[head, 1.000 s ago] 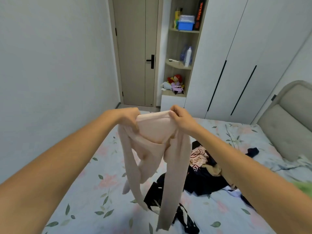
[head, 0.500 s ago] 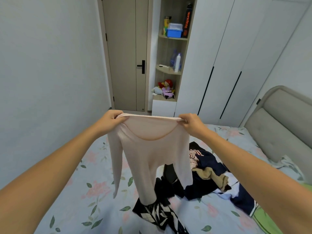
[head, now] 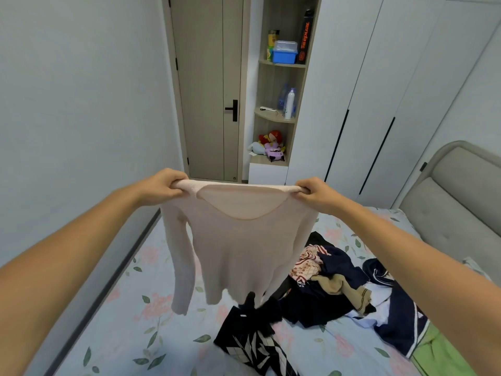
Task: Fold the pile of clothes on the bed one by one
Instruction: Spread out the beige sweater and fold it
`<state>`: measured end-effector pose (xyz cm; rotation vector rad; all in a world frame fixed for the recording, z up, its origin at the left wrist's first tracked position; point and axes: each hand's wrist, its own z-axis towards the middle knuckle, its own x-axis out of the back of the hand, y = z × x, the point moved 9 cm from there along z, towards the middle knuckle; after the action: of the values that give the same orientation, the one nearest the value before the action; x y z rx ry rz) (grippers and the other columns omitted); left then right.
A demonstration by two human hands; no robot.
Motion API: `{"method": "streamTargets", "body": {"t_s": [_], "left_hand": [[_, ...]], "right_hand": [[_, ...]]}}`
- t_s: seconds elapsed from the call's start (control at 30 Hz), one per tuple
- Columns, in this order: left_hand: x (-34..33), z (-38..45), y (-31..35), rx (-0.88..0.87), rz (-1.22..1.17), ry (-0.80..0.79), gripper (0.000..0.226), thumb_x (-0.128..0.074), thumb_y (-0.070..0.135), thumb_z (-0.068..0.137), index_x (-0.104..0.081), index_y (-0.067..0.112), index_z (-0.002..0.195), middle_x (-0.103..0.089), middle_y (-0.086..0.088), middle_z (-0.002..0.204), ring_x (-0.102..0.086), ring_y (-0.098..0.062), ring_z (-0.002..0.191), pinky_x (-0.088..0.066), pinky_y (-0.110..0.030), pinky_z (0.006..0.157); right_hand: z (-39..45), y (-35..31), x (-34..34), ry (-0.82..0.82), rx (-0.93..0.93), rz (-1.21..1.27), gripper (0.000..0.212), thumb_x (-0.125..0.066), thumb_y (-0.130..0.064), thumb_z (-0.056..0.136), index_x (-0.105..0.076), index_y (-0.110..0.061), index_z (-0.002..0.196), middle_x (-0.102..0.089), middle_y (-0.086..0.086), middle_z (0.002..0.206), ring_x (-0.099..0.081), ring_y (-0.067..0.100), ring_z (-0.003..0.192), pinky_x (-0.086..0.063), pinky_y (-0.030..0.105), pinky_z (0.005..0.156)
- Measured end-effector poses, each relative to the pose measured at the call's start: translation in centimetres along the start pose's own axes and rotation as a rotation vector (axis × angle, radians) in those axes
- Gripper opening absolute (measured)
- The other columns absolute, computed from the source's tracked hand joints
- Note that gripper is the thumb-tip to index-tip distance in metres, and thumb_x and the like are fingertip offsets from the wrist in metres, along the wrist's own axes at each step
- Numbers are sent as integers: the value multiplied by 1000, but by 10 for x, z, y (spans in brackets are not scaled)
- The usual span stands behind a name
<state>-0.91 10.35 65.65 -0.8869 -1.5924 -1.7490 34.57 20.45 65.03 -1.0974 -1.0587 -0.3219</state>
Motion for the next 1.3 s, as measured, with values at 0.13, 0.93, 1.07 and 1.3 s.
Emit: {"method": "streamTargets", "body": {"t_s": [0.13, 0.93, 1.07, 1.3], "left_hand": [[6, -22, -10, 36, -57, 187, 27, -59, 22, 105, -70, 16, 80, -58, -2, 70, -48, -11, 67, -35, -27, 61], [46, -254, -137, 100, -313, 83, 28, -67, 43, 97, -75, 16, 92, -63, 12, 65, -52, -5, 63, -36, -26, 61], [32, -250, -175, 142, -314, 17, 27, -70, 42, 96, -76, 16, 93, -71, -5, 85, -59, -14, 81, -41, -30, 72], [-43, -179, -259, 217, -271, -77, 15, -75, 26, 94, -74, 11, 94, -71, -4, 86, -61, -1, 70, -43, -9, 61]], "right_hand": [[-1, -5, -3, 115, 36, 84, 32, -55, -33, 108, -65, -15, 84, -57, -1, 75, -48, 14, 70, -37, 24, 62], [-130, -174, -177, 297, 36, 159, 30, -62, -18, 103, -62, -21, 73, -53, -8, 65, -43, 5, 62, -33, 21, 58], [-125, -178, -213, 264, -2, 165, 45, -62, -15, 102, -49, -35, 64, -51, -18, 57, -42, 1, 57, -27, 17, 55], [-48, -115, -307, 158, -121, 201, 45, -66, -17, 101, -50, -35, 64, -52, -17, 56, -45, -2, 55, -31, 15, 55]]}}
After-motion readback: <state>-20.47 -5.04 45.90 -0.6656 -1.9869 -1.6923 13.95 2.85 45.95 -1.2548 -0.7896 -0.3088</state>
